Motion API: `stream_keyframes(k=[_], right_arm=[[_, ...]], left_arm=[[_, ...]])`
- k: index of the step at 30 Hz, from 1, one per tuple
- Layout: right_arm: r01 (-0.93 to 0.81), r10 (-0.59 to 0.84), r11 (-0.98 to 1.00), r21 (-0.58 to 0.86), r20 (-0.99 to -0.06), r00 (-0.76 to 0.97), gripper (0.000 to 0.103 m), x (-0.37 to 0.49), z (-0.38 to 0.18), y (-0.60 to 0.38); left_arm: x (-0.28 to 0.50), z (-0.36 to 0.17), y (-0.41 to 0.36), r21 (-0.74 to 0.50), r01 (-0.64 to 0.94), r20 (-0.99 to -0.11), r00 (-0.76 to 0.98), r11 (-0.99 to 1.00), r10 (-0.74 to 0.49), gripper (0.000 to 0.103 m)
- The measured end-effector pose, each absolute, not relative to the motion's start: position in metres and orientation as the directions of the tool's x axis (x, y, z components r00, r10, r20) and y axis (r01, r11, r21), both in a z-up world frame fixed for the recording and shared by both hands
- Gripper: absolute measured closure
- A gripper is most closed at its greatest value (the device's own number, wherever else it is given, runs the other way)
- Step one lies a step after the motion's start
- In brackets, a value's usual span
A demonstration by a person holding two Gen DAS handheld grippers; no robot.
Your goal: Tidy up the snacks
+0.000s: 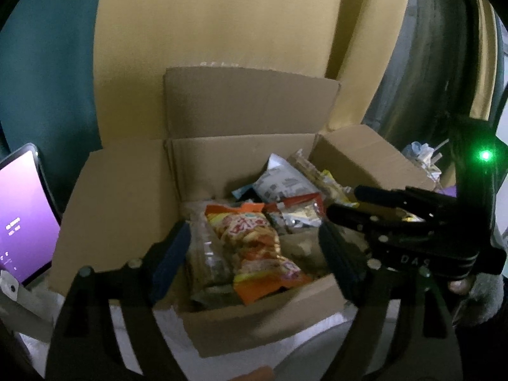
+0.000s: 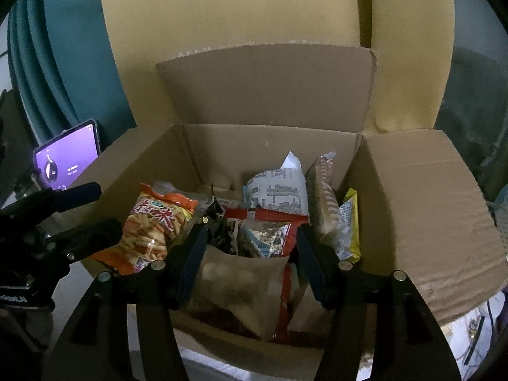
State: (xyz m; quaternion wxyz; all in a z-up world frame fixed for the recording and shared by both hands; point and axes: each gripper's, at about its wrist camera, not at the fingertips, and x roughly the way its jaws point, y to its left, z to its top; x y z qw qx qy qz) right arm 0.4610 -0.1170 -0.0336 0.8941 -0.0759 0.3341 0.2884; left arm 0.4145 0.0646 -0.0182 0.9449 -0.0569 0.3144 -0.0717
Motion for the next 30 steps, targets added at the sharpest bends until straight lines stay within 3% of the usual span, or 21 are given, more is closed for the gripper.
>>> stream_keyframes(k=[13, 30], right_arm=[[-0.562, 0.462, 0.827, 0.031, -0.607, 0.647, 0.041, 0.418, -0.004, -0.130], [-0.552, 0.462, 0.834, -0.009, -0.536, 0.707, 0.041, 0.341, 0.028, -0.157]], left_arm=[[0.366, 0.010, 0.059, -0.143, 0.112, -0.540, 0.824, 0.983, -0.172, 0.012], [0.289, 0.042, 0.045, -0.134, 0.124, -0.465, 0.868, 0.983, -0.173, 0.011]])
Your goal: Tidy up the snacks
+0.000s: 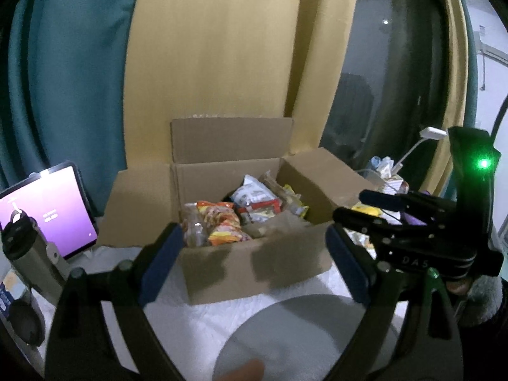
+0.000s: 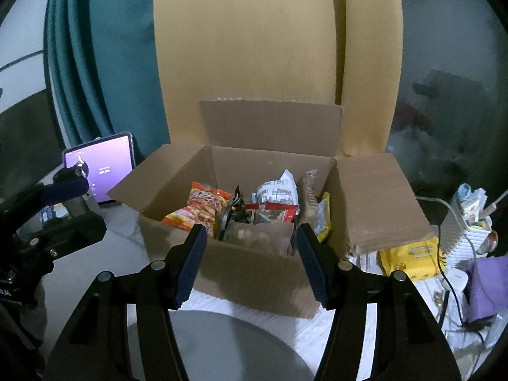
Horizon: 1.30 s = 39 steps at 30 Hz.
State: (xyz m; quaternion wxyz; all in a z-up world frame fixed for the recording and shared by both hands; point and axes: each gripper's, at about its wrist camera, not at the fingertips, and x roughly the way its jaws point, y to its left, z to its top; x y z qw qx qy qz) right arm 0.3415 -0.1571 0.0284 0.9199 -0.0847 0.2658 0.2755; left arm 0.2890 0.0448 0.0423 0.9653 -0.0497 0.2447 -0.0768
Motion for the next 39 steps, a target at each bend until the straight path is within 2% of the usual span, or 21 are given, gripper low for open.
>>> stream_keyframes(k=[11, 25, 27, 29, 39], right_arm=[[-0.539, 0.456, 0.842, -0.032, -0.490, 0.743, 0.041, 0.288, 0.037, -0.178], [-0.493, 0.418, 0.868, -0.059, -0.450, 0.789, 0.040, 0.218, 0.032, -0.216], [-0.488, 0.419, 0.871, -0.054, -0.436, 0.796, 0.039, 0.206, 0.032, -0.223], [-0.485, 0.422, 0.873, -0.046, -0.426, 0.801, 0.028, 0.196, 0.033, -0.228], [-0.451, 0.401, 0.892, -0.036, -0.399, 0.824, 0.028, 0.149, 0.031, -0.257]], left_arm=[[0.230, 0.053, 0.033, -0.141, 0.122, -0.415, 0.894, 0.982, -0.171, 0.011], [0.161, 0.040, 0.016, -0.165, 0.130, -0.365, 0.913, 0.978, -0.183, 0.011], [0.152, 0.040, 0.013, -0.144, 0.114, -0.360, 0.919, 0.983, -0.159, 0.011], [0.143, 0.040, 0.009, -0.115, 0.099, -0.354, 0.925, 0.988, -0.134, 0.011], [0.110, 0.039, -0.004, -0.096, 0.119, -0.336, 0.931, 0.988, -0.145, 0.011]])
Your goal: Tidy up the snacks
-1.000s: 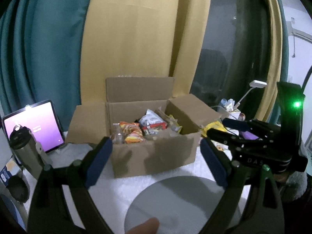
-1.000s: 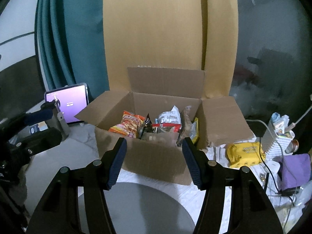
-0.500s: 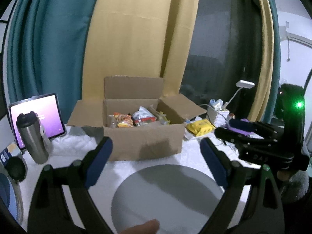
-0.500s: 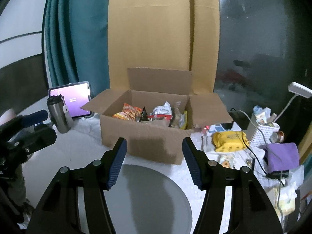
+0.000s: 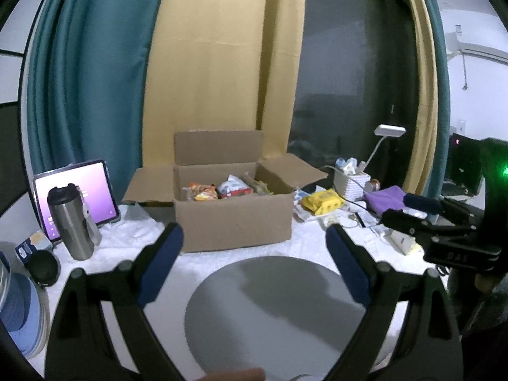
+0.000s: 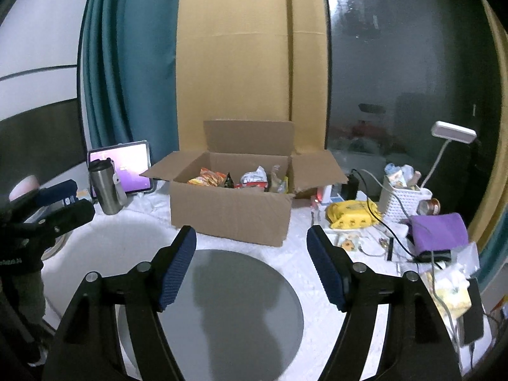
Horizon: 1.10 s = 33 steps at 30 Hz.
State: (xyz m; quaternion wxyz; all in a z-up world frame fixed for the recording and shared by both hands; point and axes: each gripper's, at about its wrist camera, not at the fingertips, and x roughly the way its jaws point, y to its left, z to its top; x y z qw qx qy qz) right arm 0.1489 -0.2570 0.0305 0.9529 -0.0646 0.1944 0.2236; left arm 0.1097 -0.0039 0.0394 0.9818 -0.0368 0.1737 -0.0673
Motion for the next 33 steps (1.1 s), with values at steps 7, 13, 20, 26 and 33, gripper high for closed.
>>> stream_keyframes(k=[7, 13, 20, 26, 33], right_arm=[[-0.427, 0.385, 0.904, -0.022, -0.394, 0.835, 0.028, 0.146, 0.028, -0.269], [-0.424, 0.382, 0.906, -0.021, -0.396, 0.835, 0.028, 0.147, 0.027, -0.272], [-0.424, 0.382, 0.905, -0.021, -0.396, 0.835, 0.028, 0.148, 0.027, -0.272], [-0.424, 0.381, 0.905, -0.022, -0.397, 0.835, 0.028, 0.148, 0.027, -0.272], [-0.424, 0.381, 0.905, -0.022, -0.397, 0.835, 0.028, 0.148, 0.028, -0.271]], left_arm=[[0.108, 0.044, -0.013, -0.092, 0.138, -0.325, 0.932, 0.986, -0.161, 0.011], [0.108, 0.042, -0.014, -0.094, 0.139, -0.329, 0.930, 0.986, -0.163, 0.011], [0.109, 0.041, -0.012, -0.095, 0.141, -0.329, 0.930, 0.985, -0.165, 0.011], [0.110, 0.041, -0.011, -0.097, 0.138, -0.329, 0.930, 0.986, -0.163, 0.011], [0.110, 0.040, -0.009, -0.099, 0.138, -0.329, 0.930, 0.985, -0.163, 0.011]])
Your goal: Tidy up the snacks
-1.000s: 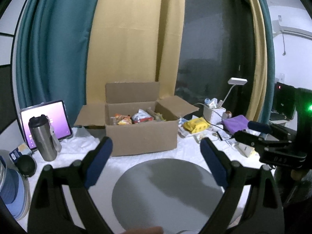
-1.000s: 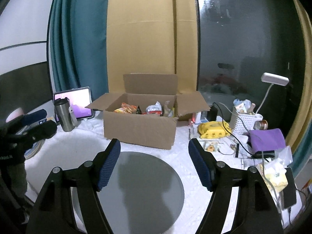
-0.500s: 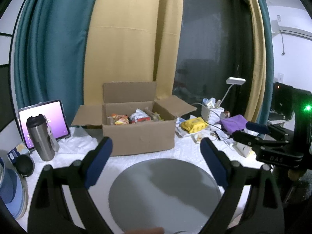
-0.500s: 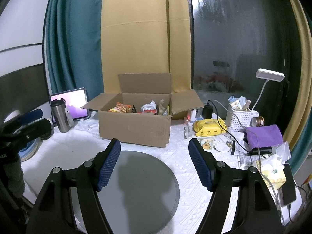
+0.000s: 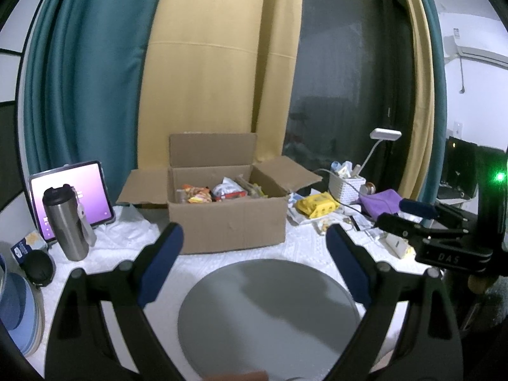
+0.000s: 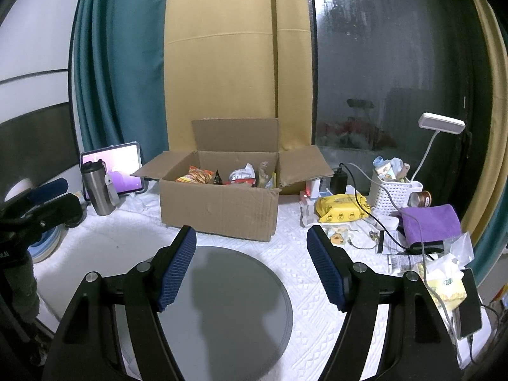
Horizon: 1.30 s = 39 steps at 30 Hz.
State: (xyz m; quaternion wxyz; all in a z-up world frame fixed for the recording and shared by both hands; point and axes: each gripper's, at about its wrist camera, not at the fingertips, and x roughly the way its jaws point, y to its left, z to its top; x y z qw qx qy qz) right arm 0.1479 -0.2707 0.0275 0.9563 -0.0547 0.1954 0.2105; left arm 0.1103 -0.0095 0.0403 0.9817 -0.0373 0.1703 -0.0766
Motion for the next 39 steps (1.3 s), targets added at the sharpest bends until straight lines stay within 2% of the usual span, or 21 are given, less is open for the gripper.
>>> stream_keyframes(k=[39], right_arm=[[-0.431, 0.382, 0.902, -0.032, -0.408, 0.829, 0.028, 0.1570, 0.0242, -0.2676]], left_arm=[[0.1152, 0.0362, -0.0177, -0.109, 0.119, -0.345, 0.927, 0.987, -0.149, 0.011]])
